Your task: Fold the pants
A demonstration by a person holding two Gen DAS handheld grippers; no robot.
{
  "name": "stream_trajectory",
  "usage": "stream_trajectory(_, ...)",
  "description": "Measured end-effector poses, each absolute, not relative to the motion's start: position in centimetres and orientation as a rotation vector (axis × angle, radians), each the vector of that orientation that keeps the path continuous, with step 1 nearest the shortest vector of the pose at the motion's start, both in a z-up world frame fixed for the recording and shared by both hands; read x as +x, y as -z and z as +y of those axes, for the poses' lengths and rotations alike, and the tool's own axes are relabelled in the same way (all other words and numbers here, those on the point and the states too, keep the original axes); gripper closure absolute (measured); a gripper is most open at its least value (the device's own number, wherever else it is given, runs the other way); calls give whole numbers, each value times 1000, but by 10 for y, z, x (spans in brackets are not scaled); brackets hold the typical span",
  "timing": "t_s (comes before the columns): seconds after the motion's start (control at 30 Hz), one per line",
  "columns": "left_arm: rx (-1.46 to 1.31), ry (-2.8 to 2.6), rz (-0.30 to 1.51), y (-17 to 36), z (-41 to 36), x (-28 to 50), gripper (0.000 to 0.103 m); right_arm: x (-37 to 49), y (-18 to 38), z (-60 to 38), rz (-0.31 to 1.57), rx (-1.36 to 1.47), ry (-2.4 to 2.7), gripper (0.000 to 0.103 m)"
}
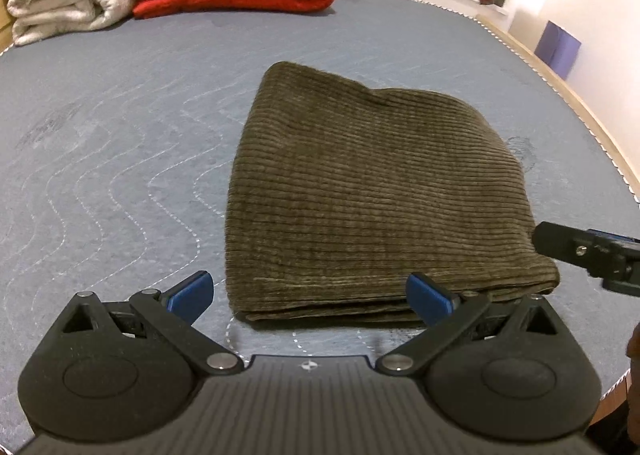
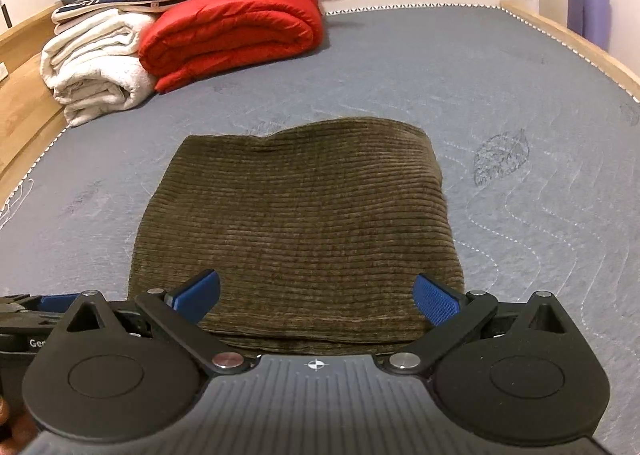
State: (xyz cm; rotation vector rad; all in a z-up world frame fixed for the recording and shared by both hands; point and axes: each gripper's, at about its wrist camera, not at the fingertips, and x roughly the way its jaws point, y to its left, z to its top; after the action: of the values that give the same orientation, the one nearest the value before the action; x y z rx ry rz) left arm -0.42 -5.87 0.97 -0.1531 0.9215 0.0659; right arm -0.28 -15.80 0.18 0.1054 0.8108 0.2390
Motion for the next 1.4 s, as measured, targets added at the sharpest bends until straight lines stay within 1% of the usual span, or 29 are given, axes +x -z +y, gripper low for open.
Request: stream_trajectory(1.4,-149,-61,916,-10,-63,-6,0,-9,2,-155,821,90,-236,1)
